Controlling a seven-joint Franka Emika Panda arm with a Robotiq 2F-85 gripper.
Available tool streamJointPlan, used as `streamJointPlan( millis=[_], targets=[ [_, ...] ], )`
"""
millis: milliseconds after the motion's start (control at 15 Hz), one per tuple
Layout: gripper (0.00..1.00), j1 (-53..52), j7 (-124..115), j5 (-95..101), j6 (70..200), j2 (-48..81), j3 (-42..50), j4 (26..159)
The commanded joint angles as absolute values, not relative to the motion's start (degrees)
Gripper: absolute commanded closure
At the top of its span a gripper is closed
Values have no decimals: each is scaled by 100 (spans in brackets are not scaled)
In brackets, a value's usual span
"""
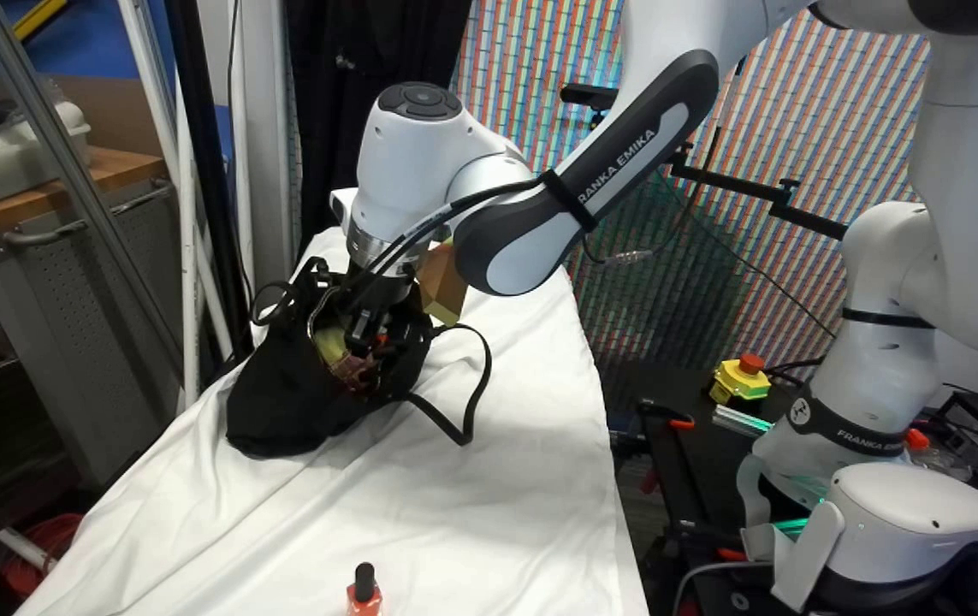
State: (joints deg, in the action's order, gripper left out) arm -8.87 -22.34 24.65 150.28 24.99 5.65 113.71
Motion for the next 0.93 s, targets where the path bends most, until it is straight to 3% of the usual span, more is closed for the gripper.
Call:
streamJointPlan(
  millis=[0, 400, 467, 533, 867],
  targets=[
    [84, -994, -2288, 2256, 15105, 2788, 656, 10978],
    [84, -1090, -2322, 2159, 15091, 2960, 708, 10783],
    [34, -1129, -2351, 2203, 15075, 2974, 745, 10770],
    [33, -1148, -2363, 2204, 15055, 2980, 758, 10764],
    [2, -1252, -2464, 2260, 15058, 2868, 855, 10884]
  ],
)
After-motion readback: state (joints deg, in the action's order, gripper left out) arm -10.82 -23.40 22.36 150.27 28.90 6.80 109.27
